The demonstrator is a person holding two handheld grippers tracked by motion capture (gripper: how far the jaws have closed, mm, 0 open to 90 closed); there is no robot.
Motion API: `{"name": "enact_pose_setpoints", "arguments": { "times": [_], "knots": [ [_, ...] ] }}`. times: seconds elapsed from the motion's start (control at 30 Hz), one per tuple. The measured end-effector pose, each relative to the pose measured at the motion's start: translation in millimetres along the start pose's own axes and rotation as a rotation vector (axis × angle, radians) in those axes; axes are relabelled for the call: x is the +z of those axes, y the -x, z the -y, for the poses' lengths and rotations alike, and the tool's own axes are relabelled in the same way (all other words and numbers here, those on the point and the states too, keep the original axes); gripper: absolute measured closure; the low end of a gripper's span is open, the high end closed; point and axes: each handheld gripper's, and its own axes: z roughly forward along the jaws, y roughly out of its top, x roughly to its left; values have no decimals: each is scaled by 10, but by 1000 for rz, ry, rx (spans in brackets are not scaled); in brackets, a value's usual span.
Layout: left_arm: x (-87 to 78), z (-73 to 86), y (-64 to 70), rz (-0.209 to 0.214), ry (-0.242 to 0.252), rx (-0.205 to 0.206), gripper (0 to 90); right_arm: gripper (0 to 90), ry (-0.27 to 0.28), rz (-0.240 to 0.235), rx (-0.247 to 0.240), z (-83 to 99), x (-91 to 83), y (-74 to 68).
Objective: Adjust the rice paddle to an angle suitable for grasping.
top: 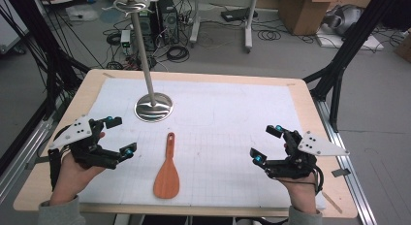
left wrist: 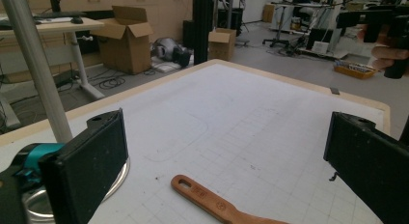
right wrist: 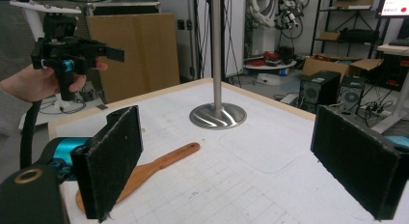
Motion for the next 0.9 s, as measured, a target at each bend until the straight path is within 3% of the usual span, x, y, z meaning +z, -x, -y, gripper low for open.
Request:
{"name": "enact_pose_setpoints", "arguments": {
  "times": [0.13,0.23,0.33,0.47,0.67,0.87,0.9],
  "knots": [
    [5,-2,9,42,14,-4,21,98,-6,2,-2,3,-18,-3],
    [-24,-24,31,65,36,17,21,98,-10,-3,-4,2,-28,-13],
    [-24,-23,31,67,26,27,21,99,-11,-3,-7,2,-29,-15],
    [6,-10,27,94,-1,4,34,98,-15,-5,-11,9,-13,-9],
    [8,-6,43,105,-16,-4,127,98,-26,-5,-16,24,7,-2],
    [1,27,54,60,-48,16,382,98,-28,-7,-21,13,2,-15],
    [9,31,54,58,-56,18,382,98,-28,-7,-21,13,2,-15]
  ]
}}
